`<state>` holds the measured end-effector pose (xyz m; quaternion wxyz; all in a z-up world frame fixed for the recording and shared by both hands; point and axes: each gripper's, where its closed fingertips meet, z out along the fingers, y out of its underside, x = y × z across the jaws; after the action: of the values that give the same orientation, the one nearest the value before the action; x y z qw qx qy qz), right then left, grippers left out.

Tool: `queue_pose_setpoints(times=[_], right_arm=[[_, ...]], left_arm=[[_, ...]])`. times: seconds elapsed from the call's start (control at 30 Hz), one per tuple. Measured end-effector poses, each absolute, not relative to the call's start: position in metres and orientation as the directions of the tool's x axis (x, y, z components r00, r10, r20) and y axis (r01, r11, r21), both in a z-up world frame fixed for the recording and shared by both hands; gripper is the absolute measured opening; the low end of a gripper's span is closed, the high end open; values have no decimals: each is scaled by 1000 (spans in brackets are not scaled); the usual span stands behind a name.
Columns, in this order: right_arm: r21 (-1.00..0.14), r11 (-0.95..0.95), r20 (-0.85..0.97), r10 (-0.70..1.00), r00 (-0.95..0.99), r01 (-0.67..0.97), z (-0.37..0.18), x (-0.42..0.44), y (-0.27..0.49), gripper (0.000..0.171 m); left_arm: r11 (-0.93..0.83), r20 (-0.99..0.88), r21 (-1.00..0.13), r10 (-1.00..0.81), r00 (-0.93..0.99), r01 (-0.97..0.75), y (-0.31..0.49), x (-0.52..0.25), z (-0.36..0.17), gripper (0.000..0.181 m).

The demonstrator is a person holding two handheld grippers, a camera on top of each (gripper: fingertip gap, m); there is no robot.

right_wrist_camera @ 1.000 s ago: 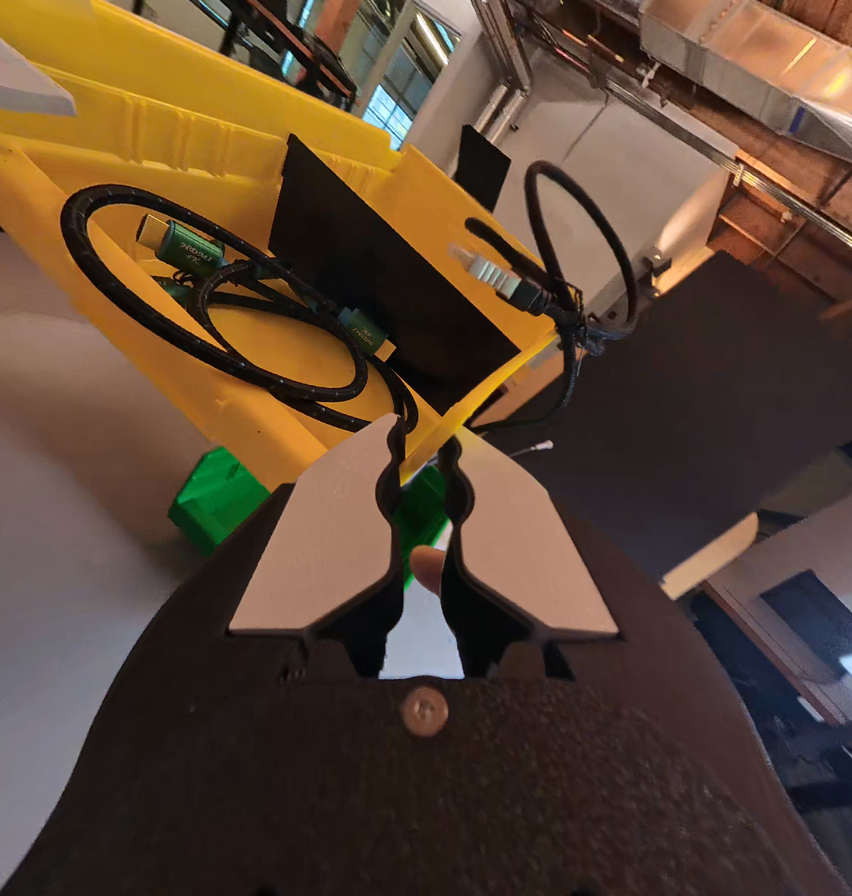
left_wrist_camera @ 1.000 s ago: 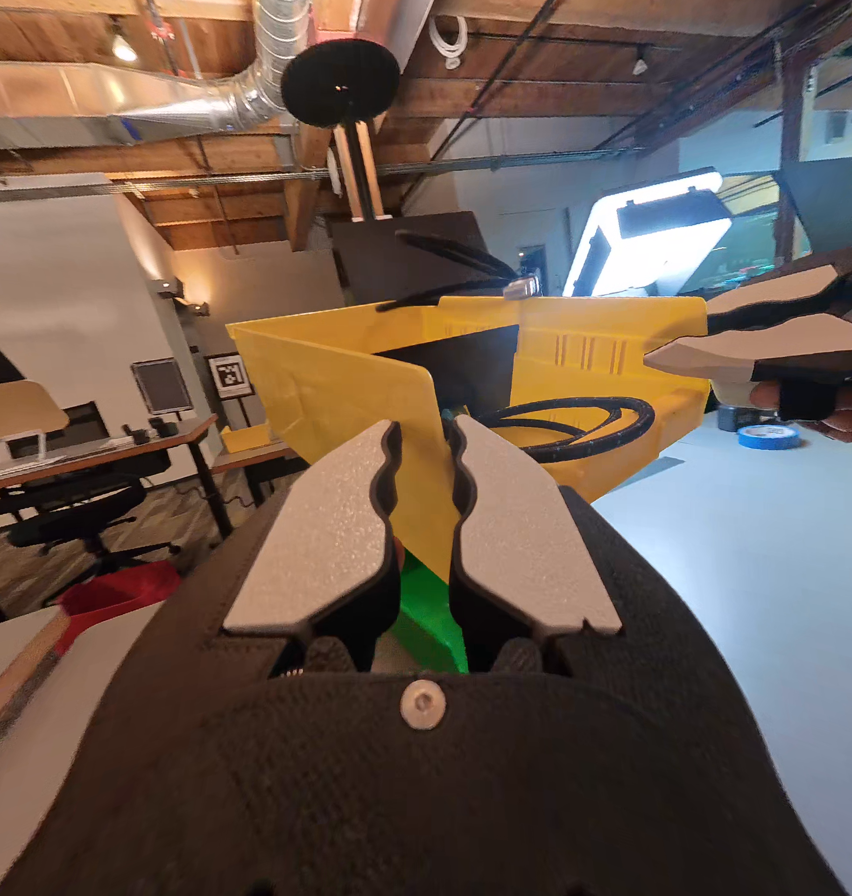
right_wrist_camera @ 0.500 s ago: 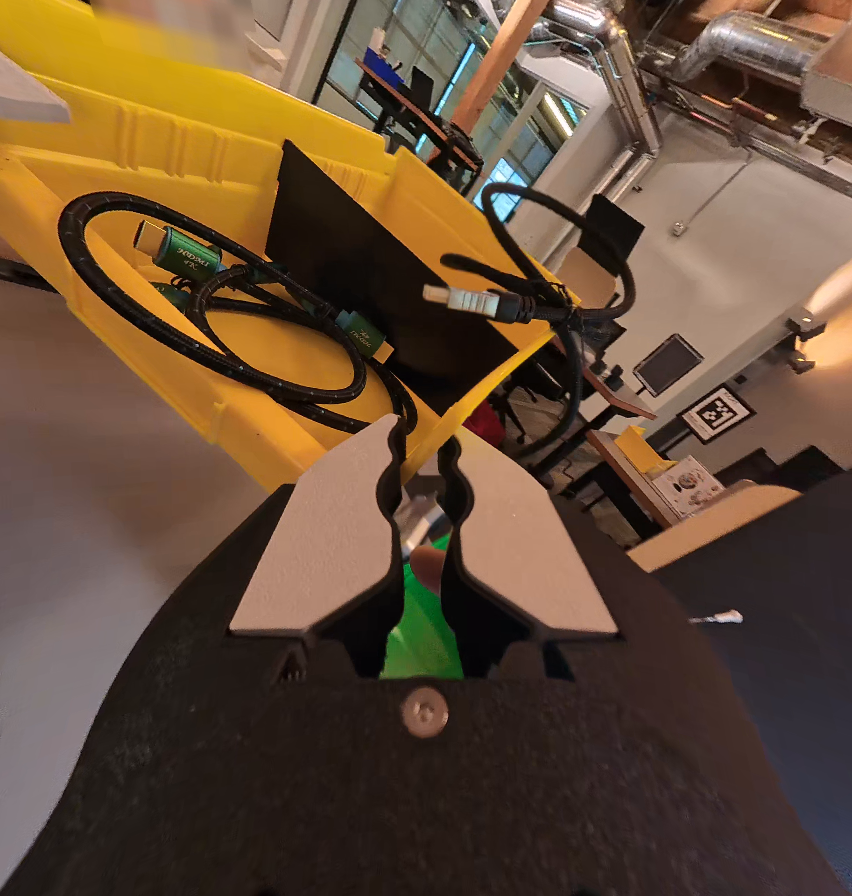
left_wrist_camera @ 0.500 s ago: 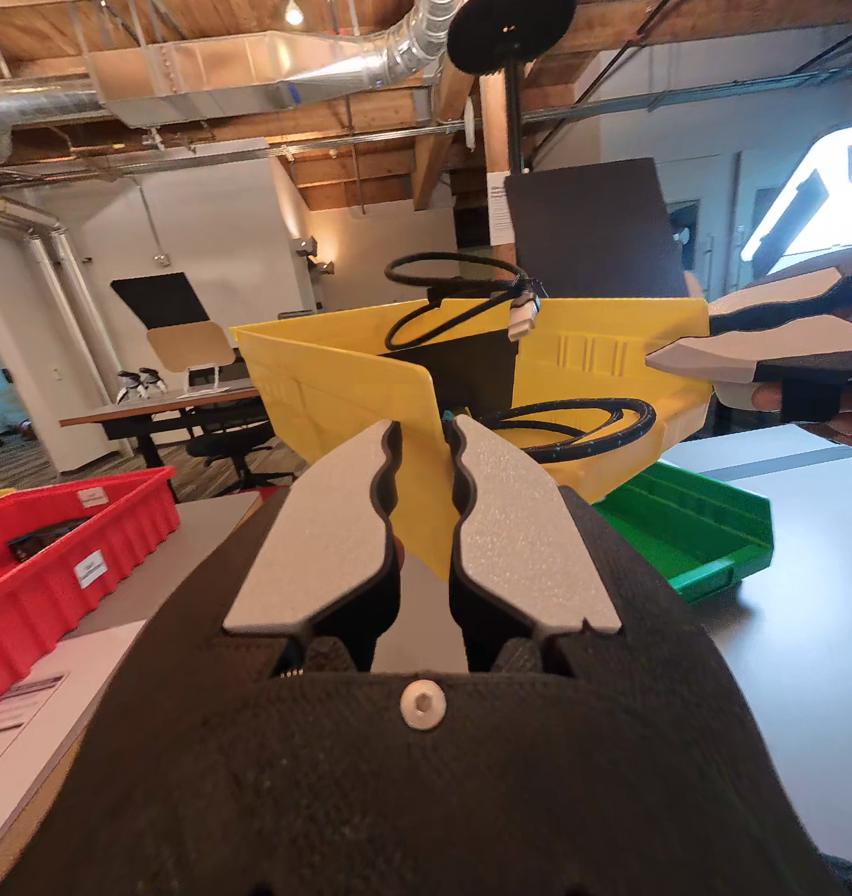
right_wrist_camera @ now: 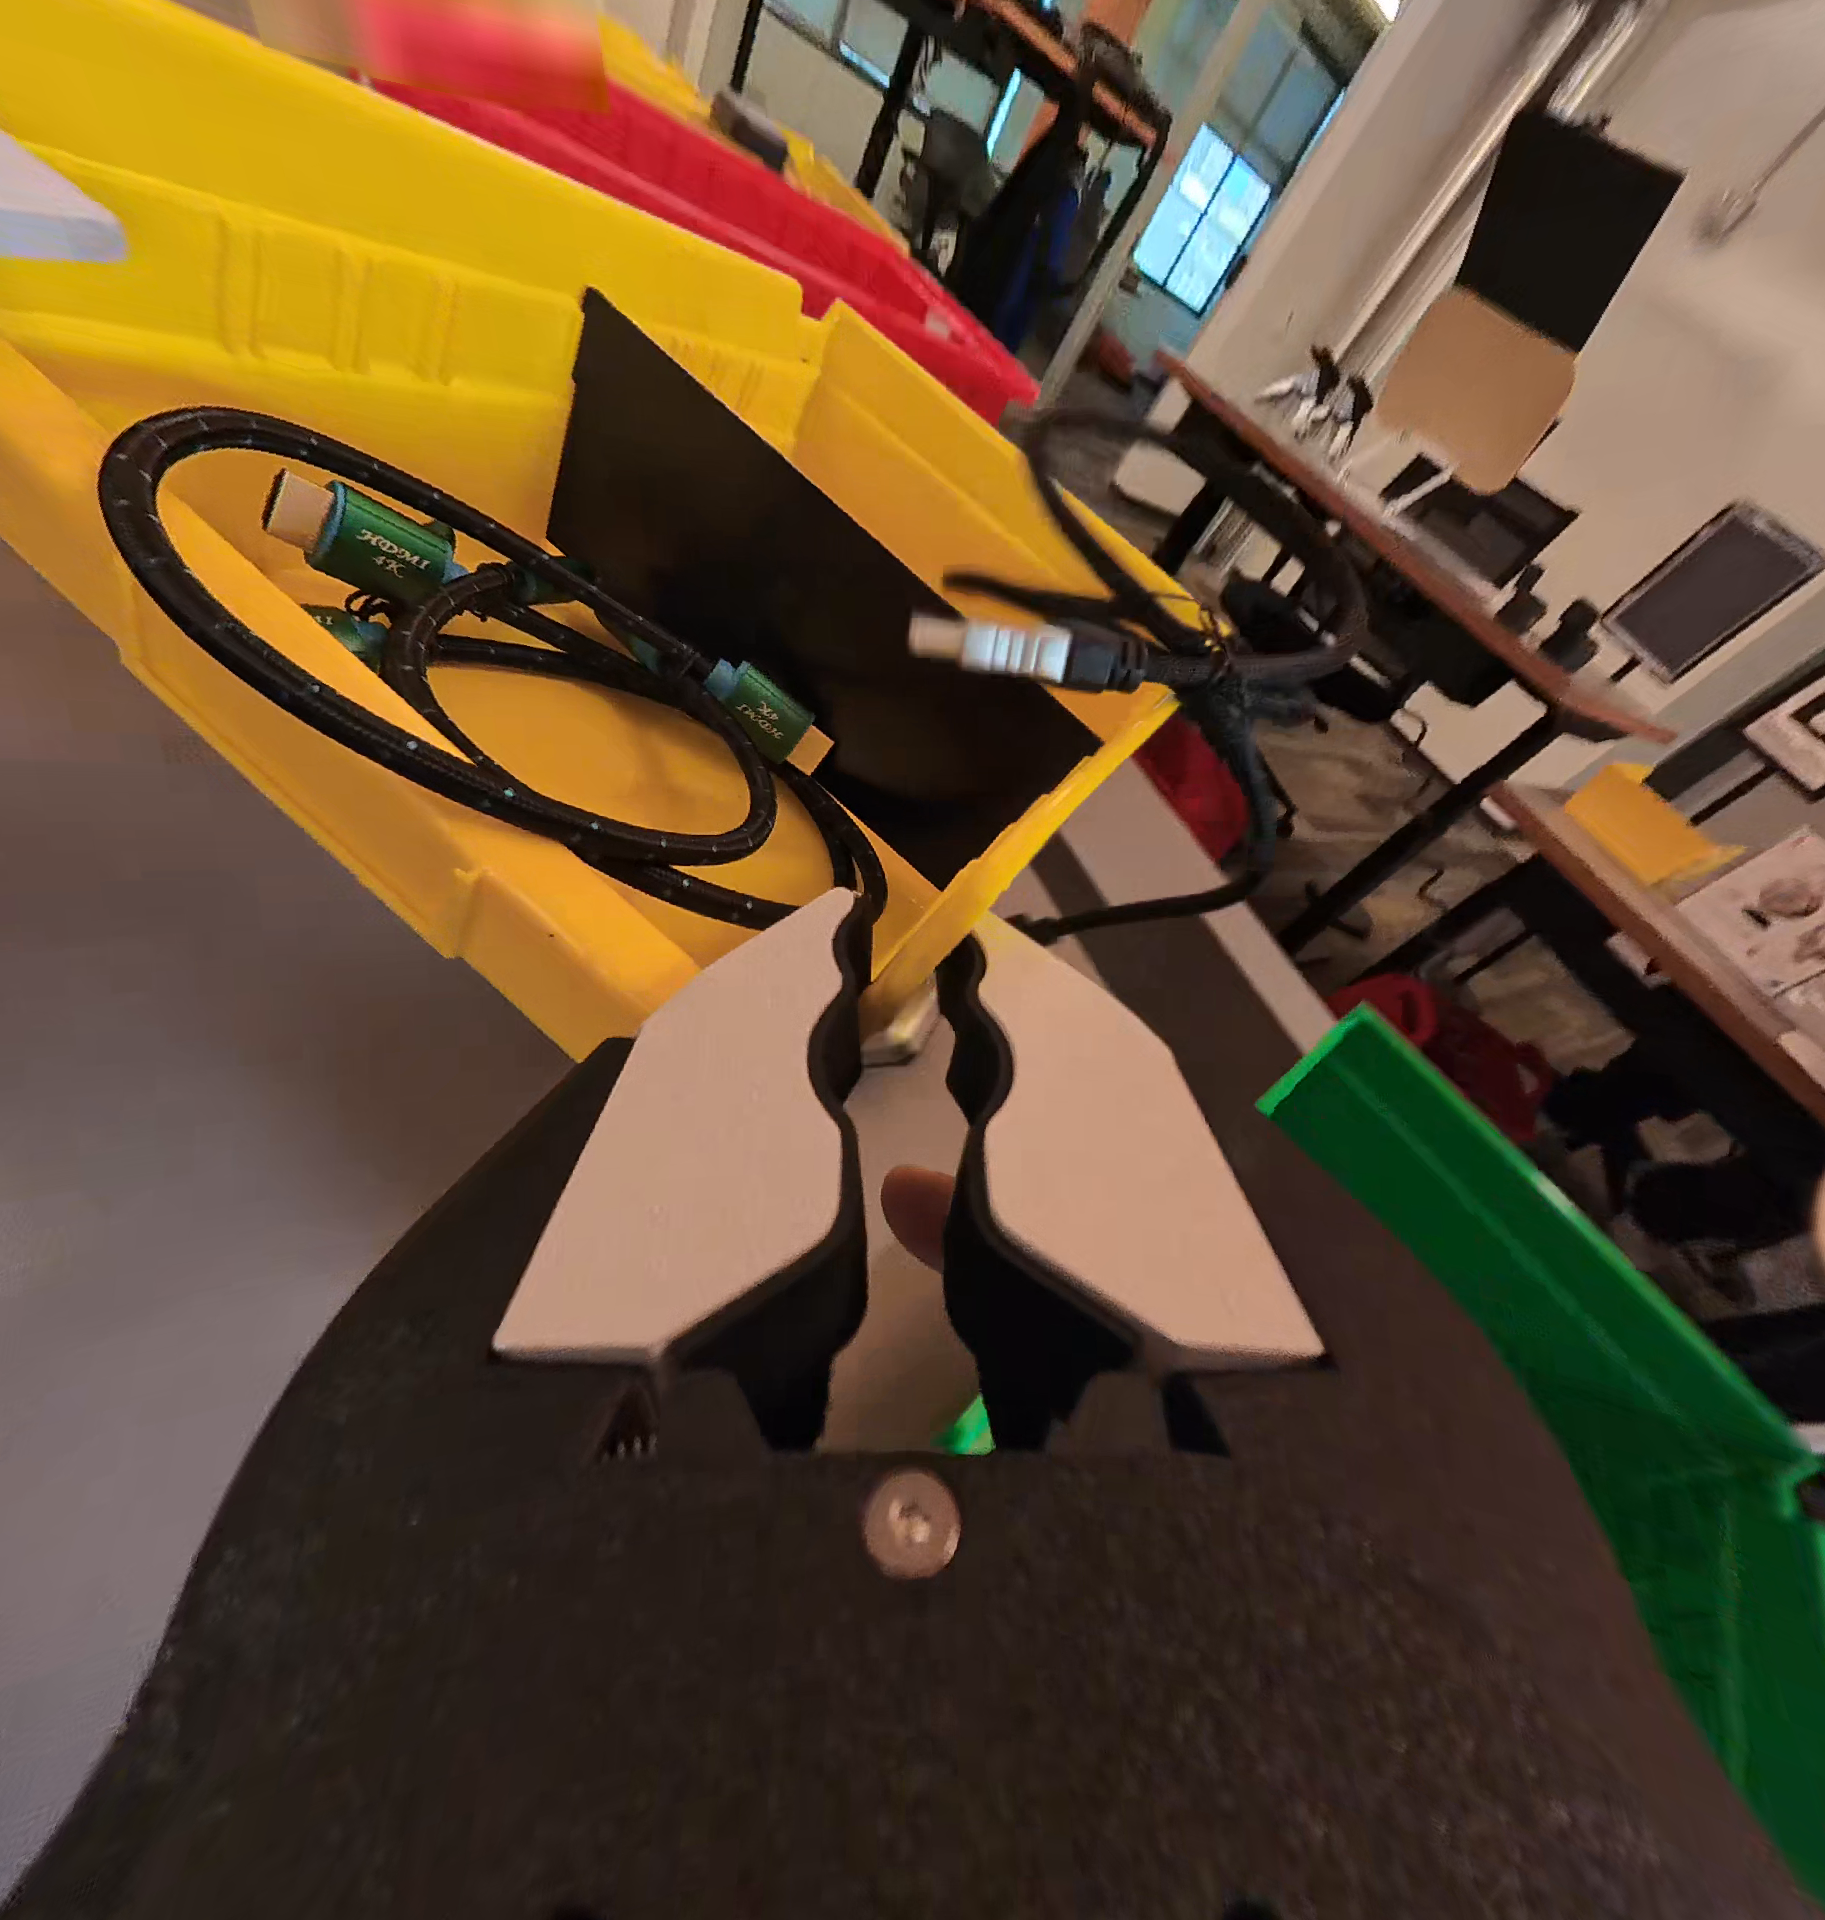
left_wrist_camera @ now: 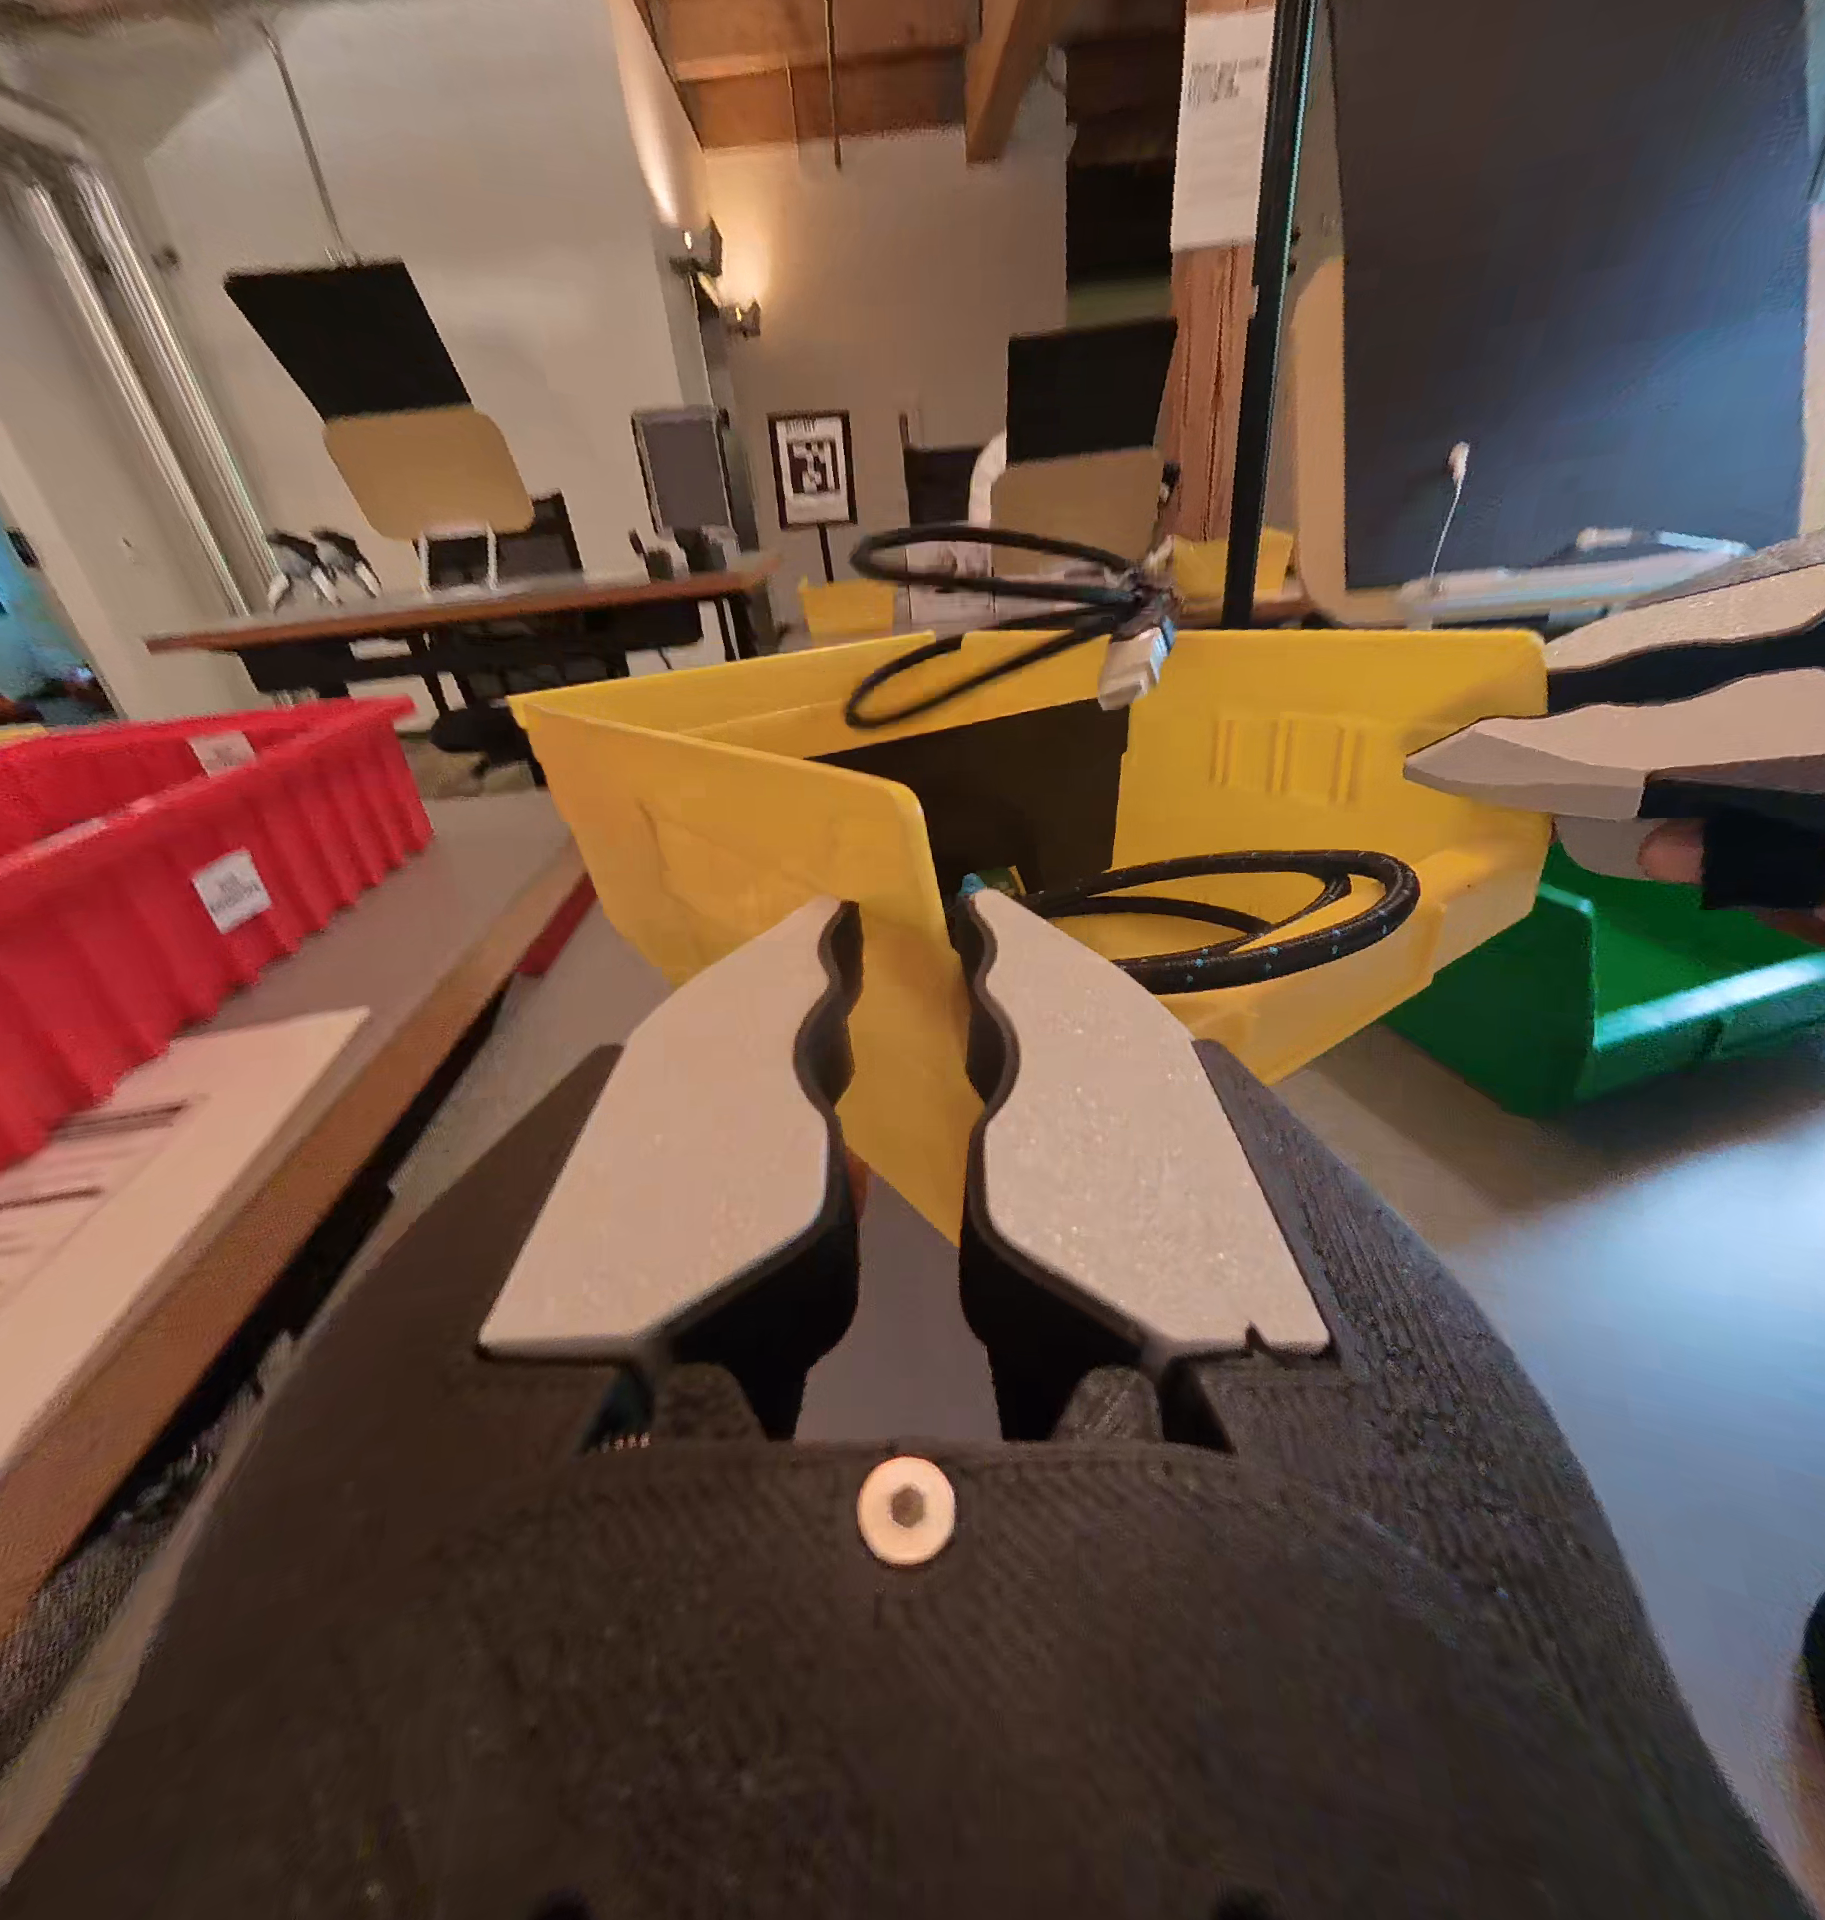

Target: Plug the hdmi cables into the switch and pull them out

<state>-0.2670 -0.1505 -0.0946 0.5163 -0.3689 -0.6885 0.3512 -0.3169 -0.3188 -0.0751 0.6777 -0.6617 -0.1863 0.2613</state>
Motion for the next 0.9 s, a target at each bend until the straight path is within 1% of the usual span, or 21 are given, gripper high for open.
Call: queue_pose_setpoints(times=[0.1,0.17,0.37,0.5,0.53,0.67,0.73,0.8,0.83,0.9], right_arm=[[-864,462,427,883,-195,201,-125,-258,-155,13],[-860,474,446,878,-171,191,-134,-253,-161,13],[-900,396,364,913,-182,185,-147,-249,-186,13],[-900,392,353,912,-211,192,-163,-247,-208,15],[-901,378,335,918,-211,214,-168,-247,-209,15],[-870,382,325,920,-220,311,-190,-241,-195,18],[-842,400,316,909,-270,361,-187,-229,-193,23],[-845,405,297,899,-324,349,-171,-208,-192,27],[-852,402,285,893,-347,335,-160,-195,-191,29],[-858,413,299,885,-357,306,-139,-168,-175,33]], left_arm=[[-86,-102,-994,587,803,-64,-319,-320,-109,17],[-137,-127,-989,580,805,-58,-324,-319,-125,17],[-233,-177,-971,569,803,-49,-348,-316,-142,16],[-423,-307,-903,521,797,-71,-372,-313,-156,18],[-447,-303,-893,511,804,-52,-375,-312,-162,18],[-446,-244,-895,479,843,-6,-361,-309,-184,19],[-390,-215,-921,515,830,4,-350,-316,-182,16],[-337,-160,-941,524,837,30,-337,-322,-180,16],[-317,-130,-947,516,847,48,-328,-324,-182,18],[-301,-87,-951,475,876,69,-307,-322,-184,31]])
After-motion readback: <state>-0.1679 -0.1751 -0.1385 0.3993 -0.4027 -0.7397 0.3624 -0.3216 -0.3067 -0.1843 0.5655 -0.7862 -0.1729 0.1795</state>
